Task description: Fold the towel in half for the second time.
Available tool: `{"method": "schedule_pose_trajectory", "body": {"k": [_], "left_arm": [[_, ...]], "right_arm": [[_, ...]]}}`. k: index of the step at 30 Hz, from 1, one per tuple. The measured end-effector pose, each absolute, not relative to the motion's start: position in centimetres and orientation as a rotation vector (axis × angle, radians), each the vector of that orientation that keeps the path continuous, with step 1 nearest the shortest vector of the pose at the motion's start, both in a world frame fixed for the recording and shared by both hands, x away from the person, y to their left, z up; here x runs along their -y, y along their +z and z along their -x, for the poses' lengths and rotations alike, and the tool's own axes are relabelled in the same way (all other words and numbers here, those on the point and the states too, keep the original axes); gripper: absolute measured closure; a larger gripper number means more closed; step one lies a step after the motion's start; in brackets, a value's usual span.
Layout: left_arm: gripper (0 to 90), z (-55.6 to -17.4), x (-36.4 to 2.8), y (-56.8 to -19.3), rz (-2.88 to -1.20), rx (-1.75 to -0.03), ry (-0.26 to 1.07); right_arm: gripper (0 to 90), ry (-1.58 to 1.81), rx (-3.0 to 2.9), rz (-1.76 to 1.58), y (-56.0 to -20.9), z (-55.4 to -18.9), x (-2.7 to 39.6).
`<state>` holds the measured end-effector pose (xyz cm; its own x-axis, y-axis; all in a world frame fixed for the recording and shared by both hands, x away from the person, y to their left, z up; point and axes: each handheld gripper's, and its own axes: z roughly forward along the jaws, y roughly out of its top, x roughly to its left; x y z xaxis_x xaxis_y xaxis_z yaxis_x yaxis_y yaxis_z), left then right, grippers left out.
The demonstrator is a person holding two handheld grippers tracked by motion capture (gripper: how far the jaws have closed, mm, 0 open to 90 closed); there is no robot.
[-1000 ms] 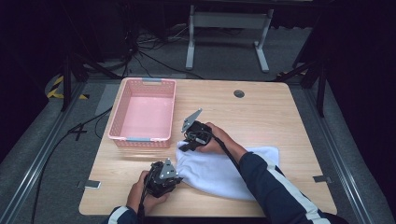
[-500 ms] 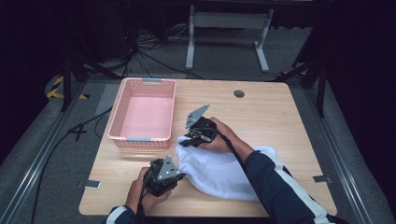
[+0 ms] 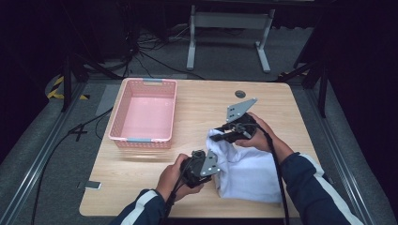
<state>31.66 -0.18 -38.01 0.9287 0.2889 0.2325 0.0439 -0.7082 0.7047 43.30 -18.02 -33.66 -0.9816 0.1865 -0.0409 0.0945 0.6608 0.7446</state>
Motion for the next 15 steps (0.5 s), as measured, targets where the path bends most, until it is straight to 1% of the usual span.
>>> {"method": "schedule_pose_trajectory", "body": {"k": [6,9,11,15], "left_arm": [[82.2,-31.9,3.0,-37.6,-2.322,-0.159,0.423],[82.2,-31.9,3.2,-37.2,-2.313,-0.144,0.446],[82.1,-32.0,2.8,-37.0,-2.300,-0.158,0.458],[82.2,-32.2,1.9,-37.2,-2.297,-0.189,0.443]], "right_arm": [[74.2,1.311,-2.682,-0.308,-33.5,-42.5,23.2],[74.3,1.345,-2.623,-0.319,-33.0,-42.1,25.3],[74.3,1.326,-2.596,-0.326,-32.6,-42.1,25.7],[74.3,1.267,-2.597,-0.284,-32.4,-42.4,24.2]]}}
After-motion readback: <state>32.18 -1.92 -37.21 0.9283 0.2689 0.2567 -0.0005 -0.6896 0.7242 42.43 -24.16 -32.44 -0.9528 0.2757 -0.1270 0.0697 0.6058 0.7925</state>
